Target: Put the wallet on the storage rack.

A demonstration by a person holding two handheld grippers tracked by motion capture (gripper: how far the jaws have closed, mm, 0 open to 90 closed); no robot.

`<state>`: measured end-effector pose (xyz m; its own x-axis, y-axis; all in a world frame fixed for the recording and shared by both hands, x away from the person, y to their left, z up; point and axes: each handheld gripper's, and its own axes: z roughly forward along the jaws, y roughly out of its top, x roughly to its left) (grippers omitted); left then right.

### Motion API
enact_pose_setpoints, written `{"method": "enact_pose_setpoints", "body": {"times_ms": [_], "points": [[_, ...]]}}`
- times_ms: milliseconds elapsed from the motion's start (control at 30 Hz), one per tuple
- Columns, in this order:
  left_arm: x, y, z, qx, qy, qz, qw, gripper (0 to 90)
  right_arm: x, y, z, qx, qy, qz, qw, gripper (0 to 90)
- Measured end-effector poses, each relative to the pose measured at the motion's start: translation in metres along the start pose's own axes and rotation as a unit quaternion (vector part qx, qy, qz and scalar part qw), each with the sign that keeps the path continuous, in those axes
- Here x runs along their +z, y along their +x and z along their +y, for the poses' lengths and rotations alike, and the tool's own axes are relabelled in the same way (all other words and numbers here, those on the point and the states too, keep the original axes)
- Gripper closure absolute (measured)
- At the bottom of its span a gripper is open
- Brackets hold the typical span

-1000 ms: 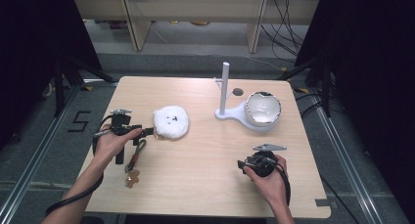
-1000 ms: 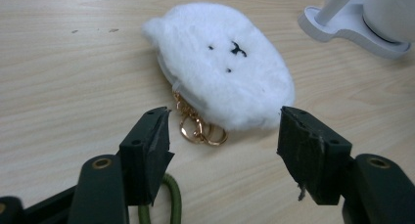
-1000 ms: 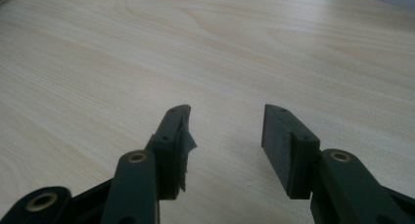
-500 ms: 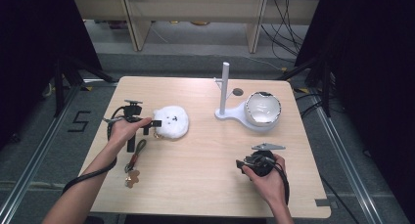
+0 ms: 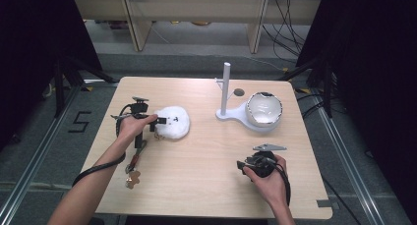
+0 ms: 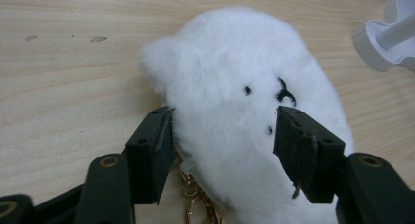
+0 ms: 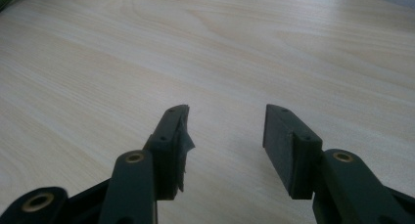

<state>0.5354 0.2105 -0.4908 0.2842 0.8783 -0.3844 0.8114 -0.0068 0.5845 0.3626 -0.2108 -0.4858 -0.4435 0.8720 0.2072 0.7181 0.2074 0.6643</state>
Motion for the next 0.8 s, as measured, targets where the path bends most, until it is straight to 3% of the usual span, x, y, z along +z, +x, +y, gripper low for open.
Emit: {"method": "enact_pose_setpoints", "body": {"times_ms": [100,300,400,633,700,733,800], "points": [[0.001,-0.001,0.001,-0.004,-0.001,0.006,1.0,43.0,0.0,0.0,0.0,0.002,-0.001,0.001,1.0,52.4],[0.007,-0.001,0.0,0.009,0.016,0.016,0.9997,47.0,0.001,0.0,0.0,-0.003,-0.002,-0.001,1.0,52.2],[0.011,0.0,0.0,0.006,0.014,0.016,0.9998,46.4,0.002,0.0,-0.001,-0.002,-0.006,0.01,0.9999,52.0],[0.014,-0.003,0.003,0.021,0.033,0.031,0.9988,50.1,0.002,0.001,0.0,0.0,0.0,0.007,1.0,51.8],[0.015,-0.004,0.004,0.019,0.039,0.033,0.9985,53.5,0.002,0.003,-0.001,0.011,0.002,0.009,0.9999,51.8],[0.015,-0.004,0.004,0.018,0.038,0.03,0.9987,57.0,0.002,0.001,-0.001,0.0,-0.001,0.008,1.0,51.7],[0.014,-0.003,0.004,0.023,0.033,0.026,0.9989,65.4,0.002,0.0,-0.001,0.002,-0.004,0.007,1.0,51.8]]}}
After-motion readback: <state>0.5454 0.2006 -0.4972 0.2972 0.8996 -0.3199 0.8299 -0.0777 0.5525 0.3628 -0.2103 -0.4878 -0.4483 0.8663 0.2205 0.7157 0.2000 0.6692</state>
